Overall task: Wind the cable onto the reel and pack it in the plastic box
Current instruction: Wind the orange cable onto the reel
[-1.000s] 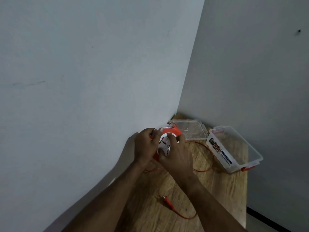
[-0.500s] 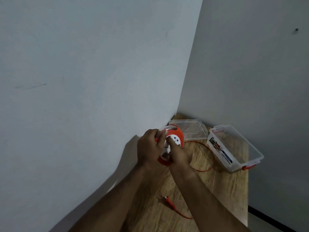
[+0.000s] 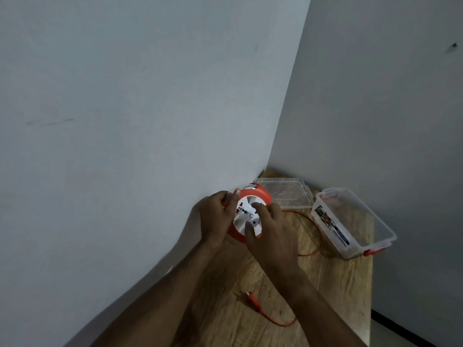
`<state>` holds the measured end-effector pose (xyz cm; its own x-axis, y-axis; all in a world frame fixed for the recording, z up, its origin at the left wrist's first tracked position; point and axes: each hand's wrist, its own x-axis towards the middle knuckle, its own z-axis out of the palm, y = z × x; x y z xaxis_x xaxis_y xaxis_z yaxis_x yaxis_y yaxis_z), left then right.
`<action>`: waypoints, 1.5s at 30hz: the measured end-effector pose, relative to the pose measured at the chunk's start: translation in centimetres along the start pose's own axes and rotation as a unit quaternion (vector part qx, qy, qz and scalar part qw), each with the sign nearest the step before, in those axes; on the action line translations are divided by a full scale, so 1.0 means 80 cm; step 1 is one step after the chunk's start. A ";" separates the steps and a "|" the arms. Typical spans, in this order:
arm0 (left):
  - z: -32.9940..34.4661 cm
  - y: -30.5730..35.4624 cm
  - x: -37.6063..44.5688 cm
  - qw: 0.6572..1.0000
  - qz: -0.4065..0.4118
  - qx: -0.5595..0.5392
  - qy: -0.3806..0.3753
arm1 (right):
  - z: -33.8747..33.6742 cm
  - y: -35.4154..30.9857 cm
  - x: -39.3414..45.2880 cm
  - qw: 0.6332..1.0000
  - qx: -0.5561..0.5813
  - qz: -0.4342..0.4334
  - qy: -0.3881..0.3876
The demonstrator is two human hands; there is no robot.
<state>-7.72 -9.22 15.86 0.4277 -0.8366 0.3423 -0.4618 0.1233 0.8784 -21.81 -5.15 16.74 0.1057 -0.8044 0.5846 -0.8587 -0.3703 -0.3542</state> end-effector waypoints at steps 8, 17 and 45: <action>0.008 0.009 -0.006 1.000 0.021 0.002 -0.012 | 0.013 -0.002 0.019 0.995 -0.039 0.063 -0.074; 0.004 0.013 -0.007 0.999 0.032 0.021 0.000 | 0.018 -0.012 0.017 0.949 0.236 0.206 0.017; 0.014 0.005 -0.016 1.000 0.000 -0.011 0.017 | 0.021 -0.005 0.013 0.985 0.053 0.138 -0.090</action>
<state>-9.26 -8.71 15.39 0.4540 -0.8179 0.3534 -0.4453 0.1352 0.8851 -20.52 -6.60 16.27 -0.0297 -0.9472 0.3192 -0.8112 -0.1638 -0.5613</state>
